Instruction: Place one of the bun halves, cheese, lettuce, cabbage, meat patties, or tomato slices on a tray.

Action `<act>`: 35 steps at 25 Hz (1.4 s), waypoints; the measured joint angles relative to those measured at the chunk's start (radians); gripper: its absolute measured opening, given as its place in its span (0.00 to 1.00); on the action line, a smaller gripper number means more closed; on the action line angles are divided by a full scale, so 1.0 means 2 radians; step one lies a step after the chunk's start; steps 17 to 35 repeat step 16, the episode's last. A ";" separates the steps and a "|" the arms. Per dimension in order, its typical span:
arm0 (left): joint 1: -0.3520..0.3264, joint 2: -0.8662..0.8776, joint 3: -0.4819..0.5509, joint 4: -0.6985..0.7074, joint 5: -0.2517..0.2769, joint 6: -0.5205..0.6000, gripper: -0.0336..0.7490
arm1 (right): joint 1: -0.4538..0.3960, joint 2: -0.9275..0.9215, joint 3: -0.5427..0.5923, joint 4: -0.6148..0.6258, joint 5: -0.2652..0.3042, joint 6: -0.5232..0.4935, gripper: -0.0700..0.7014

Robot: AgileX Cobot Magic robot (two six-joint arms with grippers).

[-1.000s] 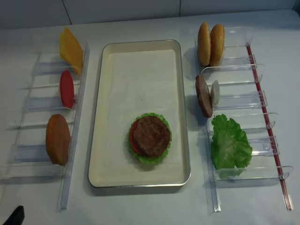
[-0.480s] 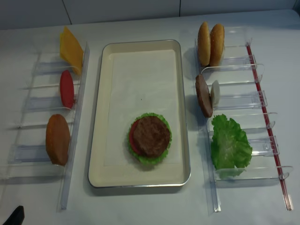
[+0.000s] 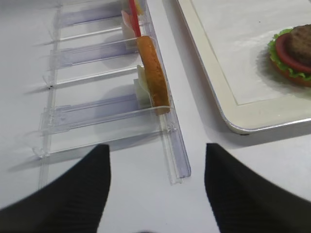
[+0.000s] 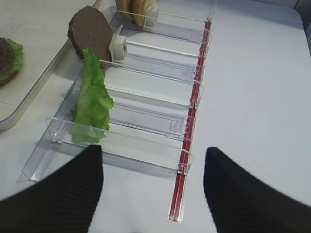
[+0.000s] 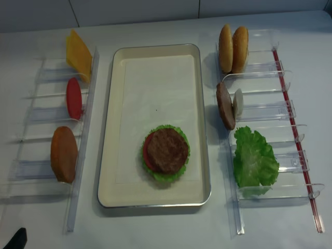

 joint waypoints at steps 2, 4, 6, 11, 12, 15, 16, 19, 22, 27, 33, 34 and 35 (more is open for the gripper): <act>0.000 0.000 0.000 0.000 0.000 0.000 0.57 | 0.000 0.000 0.000 0.000 0.000 0.000 0.70; 0.000 0.000 0.000 0.000 0.000 0.000 0.57 | 0.000 0.000 0.000 0.000 0.000 0.000 0.70; 0.000 0.000 0.000 0.000 0.000 0.000 0.57 | 0.000 0.000 0.000 0.000 0.000 0.000 0.70; 0.000 0.000 0.000 0.000 0.000 0.000 0.57 | 0.000 0.000 0.000 0.000 0.000 0.000 0.70; 0.000 0.000 0.000 0.000 0.000 0.000 0.57 | 0.000 0.000 0.000 0.000 0.000 0.000 0.70; 0.000 0.000 0.000 0.000 0.000 0.000 0.57 | 0.000 0.000 0.000 0.000 0.000 0.000 0.70; 0.000 0.000 0.000 0.000 0.000 0.000 0.57 | 0.000 0.000 0.000 0.000 0.000 0.000 0.70; 0.000 0.000 0.000 0.000 0.000 0.000 0.57 | 0.000 0.000 0.000 0.000 0.000 0.000 0.70; 0.000 0.000 0.000 0.000 0.000 0.000 0.57 | 0.000 0.000 0.000 0.000 0.000 0.000 0.70; 0.000 0.000 0.000 0.000 0.000 0.000 0.57 | 0.000 0.000 0.000 0.000 0.000 0.000 0.70; 0.000 0.000 0.000 0.000 0.000 0.000 0.57 | 0.000 0.000 0.000 0.000 0.000 0.000 0.70; 0.000 0.000 0.000 0.000 0.000 0.000 0.57 | 0.000 0.000 0.000 0.000 0.000 0.000 0.70; 0.000 0.000 0.000 0.000 0.000 0.000 0.57 | 0.000 0.000 0.000 0.000 0.000 0.000 0.70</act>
